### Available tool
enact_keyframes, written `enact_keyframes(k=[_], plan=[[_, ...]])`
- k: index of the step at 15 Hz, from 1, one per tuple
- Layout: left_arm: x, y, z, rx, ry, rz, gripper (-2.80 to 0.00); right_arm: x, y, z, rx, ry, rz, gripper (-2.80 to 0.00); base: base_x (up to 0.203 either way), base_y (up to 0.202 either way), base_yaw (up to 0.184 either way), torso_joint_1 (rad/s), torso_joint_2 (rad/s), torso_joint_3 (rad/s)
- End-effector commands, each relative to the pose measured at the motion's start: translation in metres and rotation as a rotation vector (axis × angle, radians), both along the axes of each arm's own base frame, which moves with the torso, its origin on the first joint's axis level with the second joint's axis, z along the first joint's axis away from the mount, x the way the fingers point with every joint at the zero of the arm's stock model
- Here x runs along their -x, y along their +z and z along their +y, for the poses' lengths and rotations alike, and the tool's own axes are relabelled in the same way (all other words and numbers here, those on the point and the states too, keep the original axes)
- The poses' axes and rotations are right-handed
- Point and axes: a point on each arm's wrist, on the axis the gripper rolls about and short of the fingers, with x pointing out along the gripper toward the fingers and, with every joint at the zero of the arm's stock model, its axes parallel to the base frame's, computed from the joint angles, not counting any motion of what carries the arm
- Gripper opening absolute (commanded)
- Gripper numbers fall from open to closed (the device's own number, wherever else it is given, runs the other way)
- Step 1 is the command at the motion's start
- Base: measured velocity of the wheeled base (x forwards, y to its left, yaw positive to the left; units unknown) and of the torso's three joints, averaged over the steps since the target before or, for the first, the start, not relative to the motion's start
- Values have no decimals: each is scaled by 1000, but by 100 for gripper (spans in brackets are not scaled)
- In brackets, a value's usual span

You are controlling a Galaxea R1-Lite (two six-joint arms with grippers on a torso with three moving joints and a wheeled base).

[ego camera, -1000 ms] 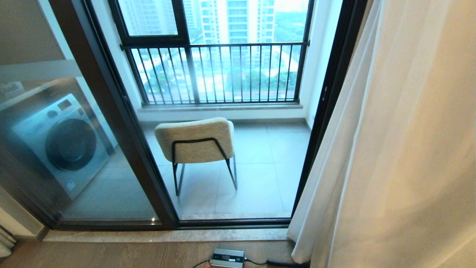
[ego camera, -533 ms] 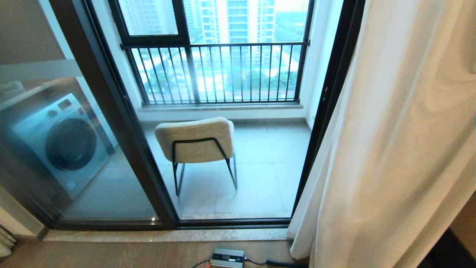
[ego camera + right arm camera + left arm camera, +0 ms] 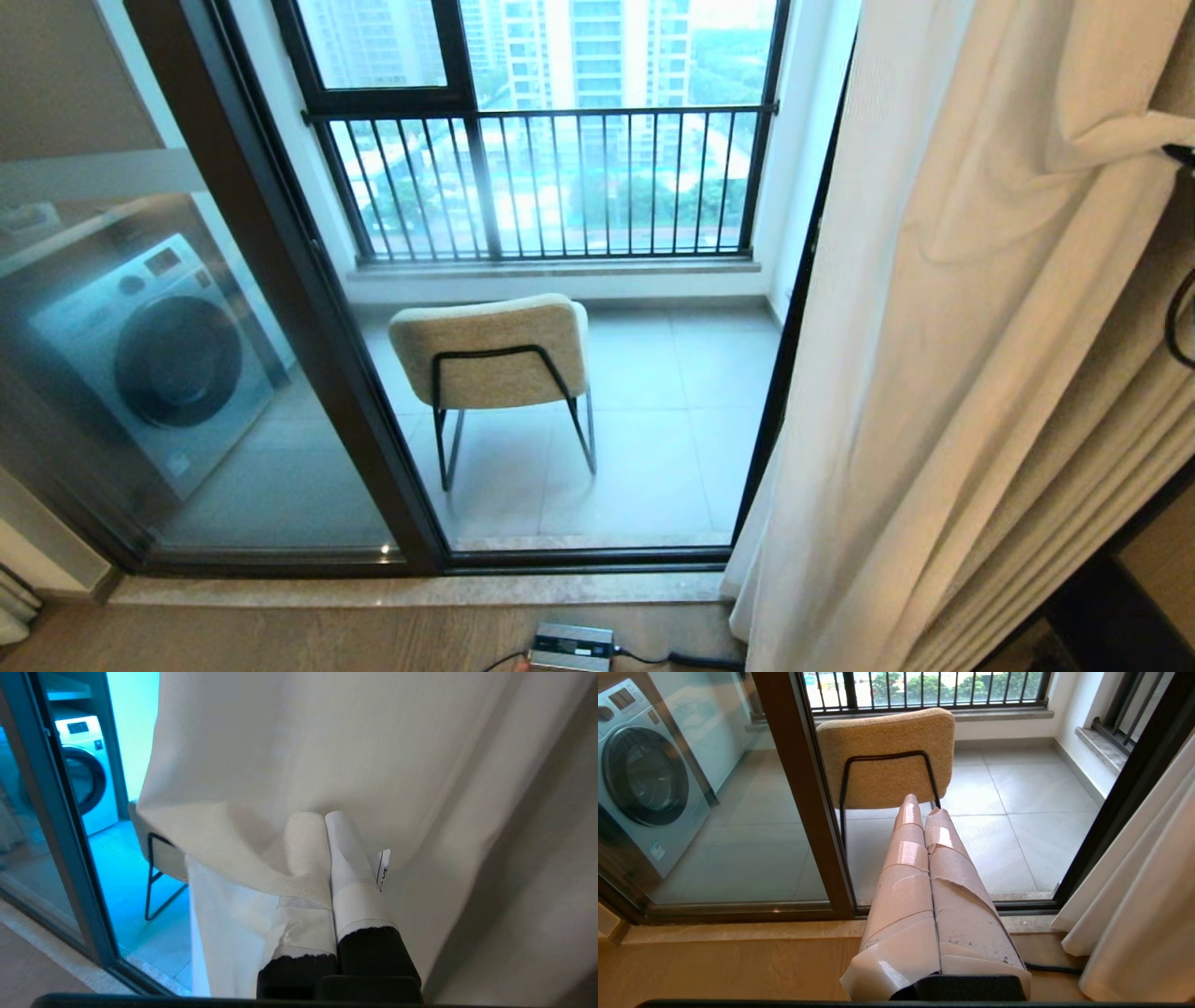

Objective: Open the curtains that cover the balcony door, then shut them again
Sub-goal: Pull the inner curtains open on both sides

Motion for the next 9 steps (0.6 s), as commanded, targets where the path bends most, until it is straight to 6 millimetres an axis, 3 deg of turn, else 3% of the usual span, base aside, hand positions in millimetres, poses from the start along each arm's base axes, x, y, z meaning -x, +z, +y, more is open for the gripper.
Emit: enact_keyframes(k=[1, 2, 3, 9], plan=[[0, 0, 0, 0, -1, -1, -280, -7, -8, -1, -6, 12, 15, -280, 0, 0, 0, 0, 0, 0], [0, 0, 0, 0, -1, -1, -280, -7, -8, -1, -7, 12, 18, -280, 0, 0, 0, 0, 0, 0], [0, 0, 0, 0, -1, -1, -280, -7, -8, -1, -7, 12, 18, 0, 0, 0, 0, 0, 0, 0], [0, 0, 0, 0, -1, -1, -280, 3, -11, 7, -2, 19, 17, 0, 0, 0, 0, 0, 0, 0]])
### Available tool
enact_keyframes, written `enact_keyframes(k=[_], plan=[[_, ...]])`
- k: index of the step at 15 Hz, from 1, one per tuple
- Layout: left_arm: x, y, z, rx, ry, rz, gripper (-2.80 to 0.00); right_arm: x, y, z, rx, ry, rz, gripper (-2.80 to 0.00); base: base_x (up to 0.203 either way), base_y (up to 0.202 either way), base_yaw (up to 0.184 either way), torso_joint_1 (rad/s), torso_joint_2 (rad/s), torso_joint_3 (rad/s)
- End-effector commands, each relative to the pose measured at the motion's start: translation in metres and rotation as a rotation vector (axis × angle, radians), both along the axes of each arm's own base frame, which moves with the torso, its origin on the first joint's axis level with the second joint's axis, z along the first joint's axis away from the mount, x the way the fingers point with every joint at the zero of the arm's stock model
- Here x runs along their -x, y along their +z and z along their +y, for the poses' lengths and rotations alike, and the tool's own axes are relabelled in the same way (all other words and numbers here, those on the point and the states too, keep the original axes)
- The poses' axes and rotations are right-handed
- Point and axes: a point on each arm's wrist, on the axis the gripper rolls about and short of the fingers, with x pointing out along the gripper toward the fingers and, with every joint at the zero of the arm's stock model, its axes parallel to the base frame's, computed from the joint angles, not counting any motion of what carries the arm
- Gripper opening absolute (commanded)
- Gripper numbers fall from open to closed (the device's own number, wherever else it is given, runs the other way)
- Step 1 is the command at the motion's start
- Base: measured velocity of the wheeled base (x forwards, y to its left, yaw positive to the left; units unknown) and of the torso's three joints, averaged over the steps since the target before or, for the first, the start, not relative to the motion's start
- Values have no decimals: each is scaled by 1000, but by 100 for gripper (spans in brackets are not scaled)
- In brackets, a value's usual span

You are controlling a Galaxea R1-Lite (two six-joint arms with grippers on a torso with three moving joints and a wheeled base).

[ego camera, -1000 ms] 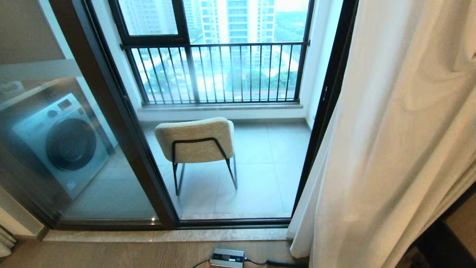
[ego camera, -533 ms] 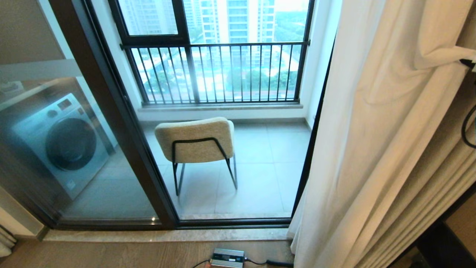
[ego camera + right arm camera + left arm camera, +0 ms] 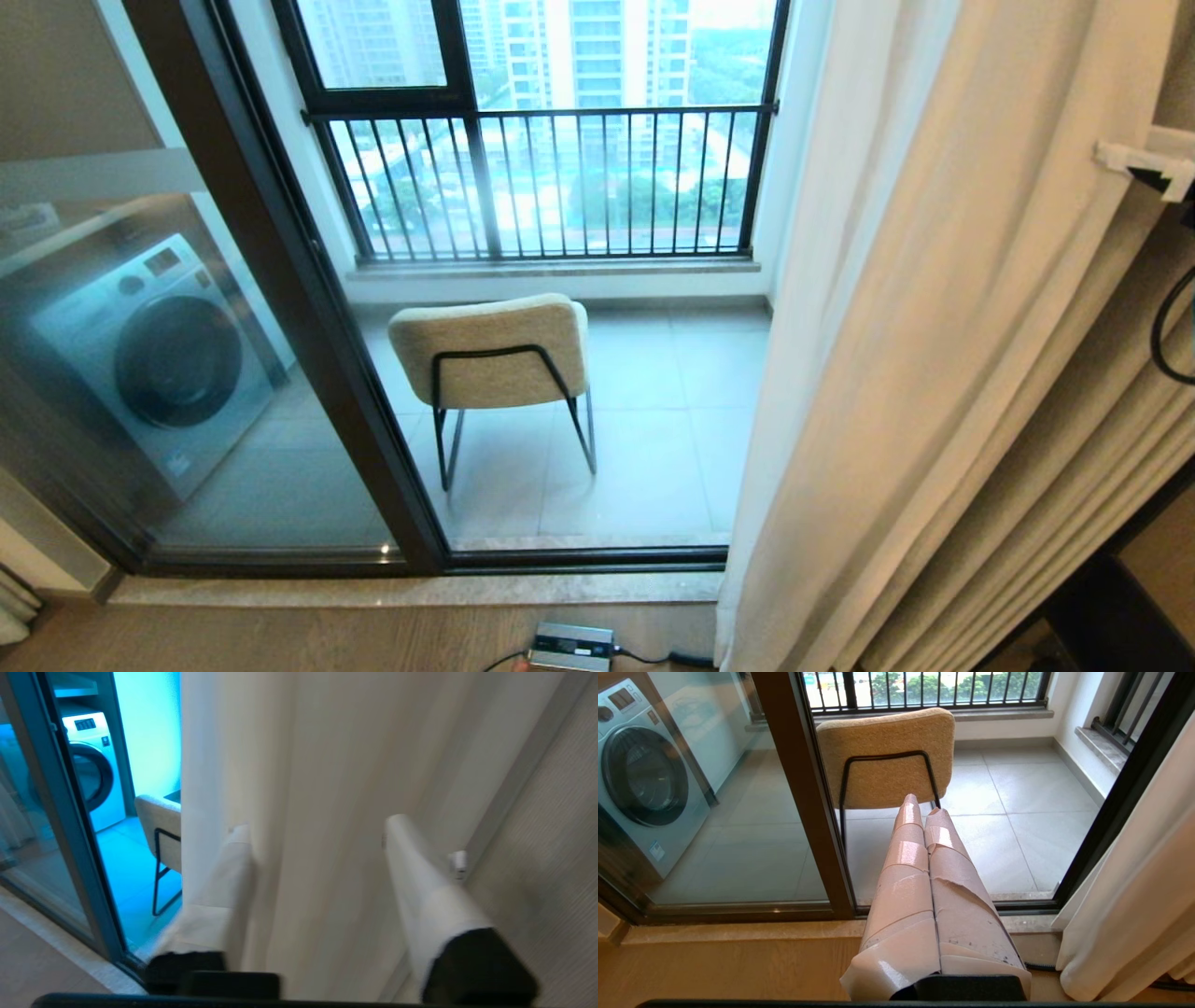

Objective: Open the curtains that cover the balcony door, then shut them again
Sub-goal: Pull the inner curtains open on both sides

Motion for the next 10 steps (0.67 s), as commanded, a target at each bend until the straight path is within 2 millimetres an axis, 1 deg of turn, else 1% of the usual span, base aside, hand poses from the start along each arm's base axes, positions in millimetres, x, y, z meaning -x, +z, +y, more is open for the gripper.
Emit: enact_keyframes(k=[1, 3, 6, 10], plan=[[0, 0, 0, 0, 0, -1, -280, 12, 0, 7, 0, 8, 4, 0, 0, 0, 0, 0, 0, 0], [0, 0, 0, 0, 0, -1, -280, 25, -2, 14, -7, 13, 19, 0, 0, 0, 0, 0, 0, 0], [0, 0, 0, 0, 0, -1, -280, 56, -11, 32, -25, 21, 55, 0, 0, 0, 0, 0, 0, 0], [0, 0, 0, 0, 0, -1, -280, 112, -20, 63, -34, 30, 71, 0, 0, 0, 0, 0, 0, 0]])
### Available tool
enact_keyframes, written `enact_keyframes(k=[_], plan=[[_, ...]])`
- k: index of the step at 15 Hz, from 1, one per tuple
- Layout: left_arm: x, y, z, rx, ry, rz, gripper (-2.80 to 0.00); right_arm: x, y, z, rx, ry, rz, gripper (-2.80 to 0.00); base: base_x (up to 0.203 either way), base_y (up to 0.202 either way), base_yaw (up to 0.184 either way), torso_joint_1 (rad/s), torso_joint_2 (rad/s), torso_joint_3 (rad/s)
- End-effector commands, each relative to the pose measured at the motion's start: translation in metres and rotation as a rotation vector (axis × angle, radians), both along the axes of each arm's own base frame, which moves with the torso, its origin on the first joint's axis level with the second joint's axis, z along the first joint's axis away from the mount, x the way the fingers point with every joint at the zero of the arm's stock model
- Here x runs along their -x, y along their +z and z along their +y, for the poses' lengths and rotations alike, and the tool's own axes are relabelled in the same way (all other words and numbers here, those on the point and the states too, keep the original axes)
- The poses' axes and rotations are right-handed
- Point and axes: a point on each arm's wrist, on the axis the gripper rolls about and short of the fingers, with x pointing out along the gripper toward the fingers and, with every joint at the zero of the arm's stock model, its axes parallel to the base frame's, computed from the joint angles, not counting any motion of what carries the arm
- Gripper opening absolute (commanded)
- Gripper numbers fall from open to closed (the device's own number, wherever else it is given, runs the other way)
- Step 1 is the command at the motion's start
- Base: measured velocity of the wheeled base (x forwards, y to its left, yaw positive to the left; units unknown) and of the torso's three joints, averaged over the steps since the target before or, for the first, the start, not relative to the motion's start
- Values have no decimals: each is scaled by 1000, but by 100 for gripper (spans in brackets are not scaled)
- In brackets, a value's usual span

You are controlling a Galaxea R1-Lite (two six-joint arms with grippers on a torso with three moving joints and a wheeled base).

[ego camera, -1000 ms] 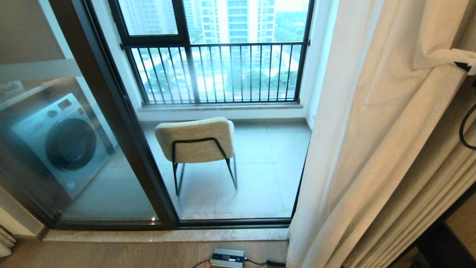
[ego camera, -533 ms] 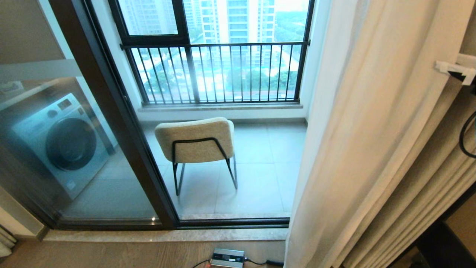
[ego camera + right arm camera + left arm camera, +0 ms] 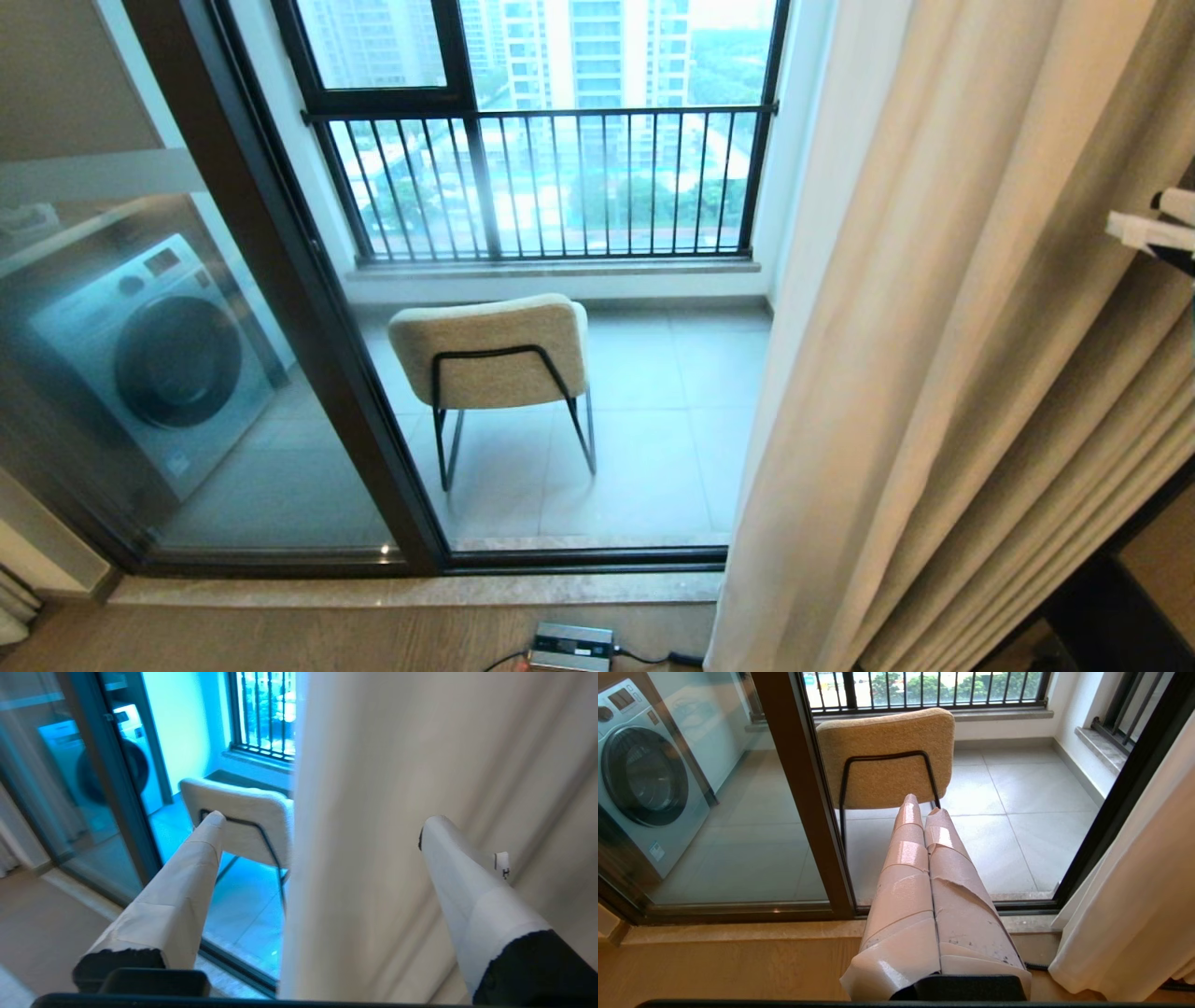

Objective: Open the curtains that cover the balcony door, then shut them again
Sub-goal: Pull the inner curtains open on both sides

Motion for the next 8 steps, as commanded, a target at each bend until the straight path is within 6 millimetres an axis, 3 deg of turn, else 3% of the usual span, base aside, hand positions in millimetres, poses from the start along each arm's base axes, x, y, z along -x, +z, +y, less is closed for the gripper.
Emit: enact_keyframes(k=[1, 3, 4, 8], plan=[[0, 0, 0, 0, 0, -1, -280, 40, 4, 21, 21, 9, -39, 0, 0, 0, 0, 0, 0, 0], [0, 0, 0, 0, 0, -1, -280, 60, -5, 32, 17, 13, -32, 0, 0, 0, 0, 0, 0, 0], [0, 0, 0, 0, 0, -1, -280, 70, -10, 37, 14, 14, -27, -280, 0, 0, 0, 0, 0, 0], [0, 0, 0, 0, 0, -1, -280, 103, -23, 53, 19, 9, -40, -280, 0, 0, 0, 0, 0, 0]])
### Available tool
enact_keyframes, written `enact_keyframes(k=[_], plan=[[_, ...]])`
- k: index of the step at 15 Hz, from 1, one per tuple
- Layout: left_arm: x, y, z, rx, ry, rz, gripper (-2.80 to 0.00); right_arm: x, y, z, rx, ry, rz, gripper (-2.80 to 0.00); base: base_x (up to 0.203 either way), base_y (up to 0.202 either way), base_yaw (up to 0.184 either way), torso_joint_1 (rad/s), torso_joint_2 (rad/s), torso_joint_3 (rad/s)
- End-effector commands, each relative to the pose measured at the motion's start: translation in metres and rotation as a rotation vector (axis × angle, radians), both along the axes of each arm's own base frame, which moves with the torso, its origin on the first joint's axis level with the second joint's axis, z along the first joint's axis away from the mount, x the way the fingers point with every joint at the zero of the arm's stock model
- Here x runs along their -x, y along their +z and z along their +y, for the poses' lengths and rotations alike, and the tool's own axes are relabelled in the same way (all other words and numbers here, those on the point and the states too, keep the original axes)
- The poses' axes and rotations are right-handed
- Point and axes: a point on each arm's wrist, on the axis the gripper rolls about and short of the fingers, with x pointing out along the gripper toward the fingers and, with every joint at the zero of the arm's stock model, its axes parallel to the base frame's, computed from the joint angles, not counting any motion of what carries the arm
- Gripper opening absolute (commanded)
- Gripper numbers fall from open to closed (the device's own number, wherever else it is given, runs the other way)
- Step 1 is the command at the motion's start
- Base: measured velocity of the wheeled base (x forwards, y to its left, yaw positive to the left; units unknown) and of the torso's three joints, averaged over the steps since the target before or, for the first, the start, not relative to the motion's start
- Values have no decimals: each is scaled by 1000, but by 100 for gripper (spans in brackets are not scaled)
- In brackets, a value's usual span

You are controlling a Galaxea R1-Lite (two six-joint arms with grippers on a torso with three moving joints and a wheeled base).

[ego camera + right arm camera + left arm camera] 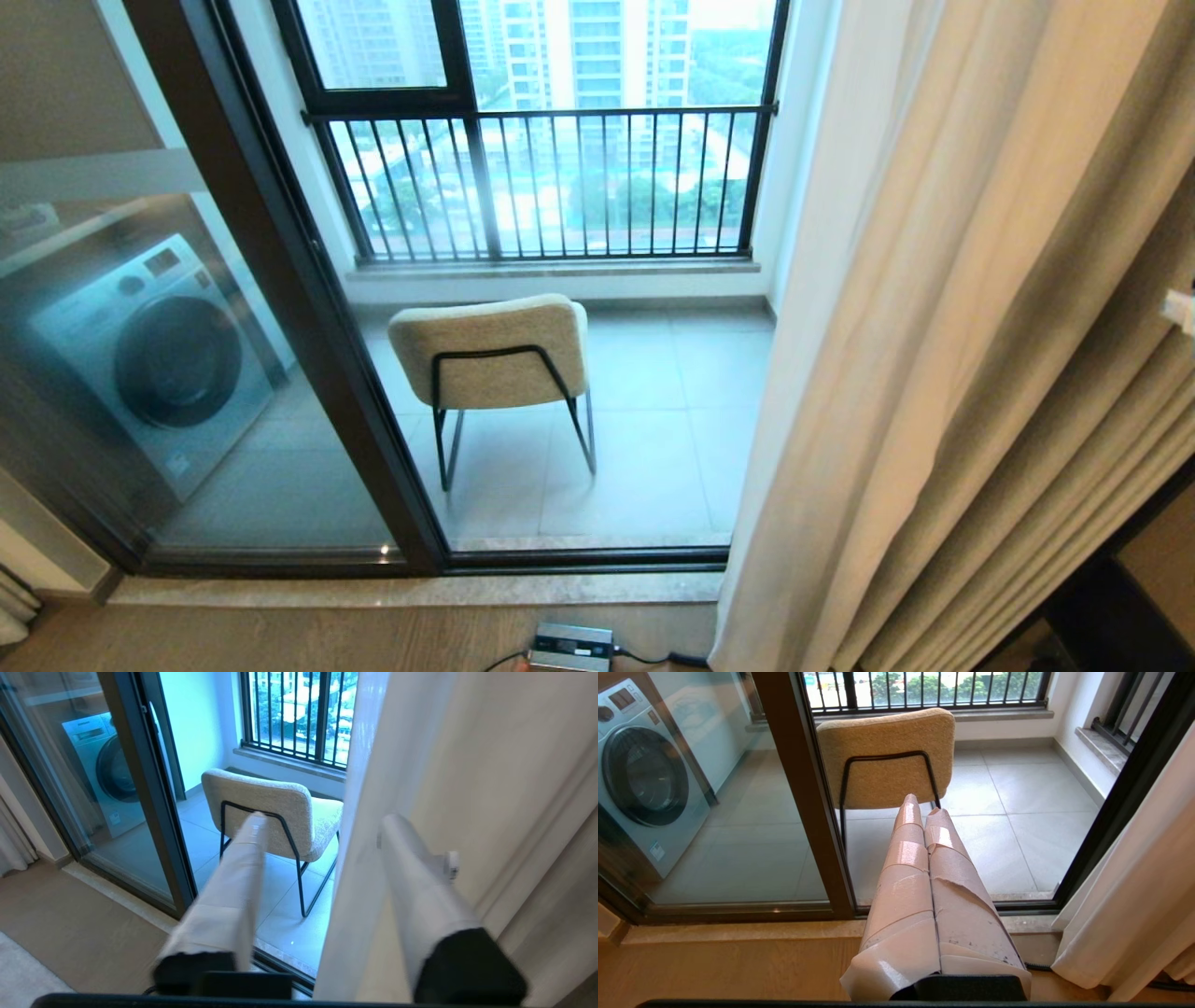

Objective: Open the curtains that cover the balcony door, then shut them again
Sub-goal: Pull the inner curtains open on both sides

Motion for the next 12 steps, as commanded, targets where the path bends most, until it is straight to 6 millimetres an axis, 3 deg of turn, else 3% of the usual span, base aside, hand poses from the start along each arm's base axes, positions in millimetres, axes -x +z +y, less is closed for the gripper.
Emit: enact_keyframes(k=[1, 5, 9, 12], plan=[[0, 0, 0, 0, 0, -1, -280, 27, -1, 13, 23, 3, -46, -280, 0, 0, 0, 0, 0, 0], [0, 0, 0, 0, 0, -1, -280, 69, -19, 34, 21, -15, -18, -280, 0, 0, 0, 0, 0, 0], [0, 0, 0, 0, 0, -1, -280, 96, -54, 45, 18, -212, 93, -280, 0, 0, 0, 0, 0, 0], [0, 0, 0, 0, 0, -1, -280, 114, -97, 52, 52, -321, 156, -280, 0, 0, 0, 0, 0, 0]])
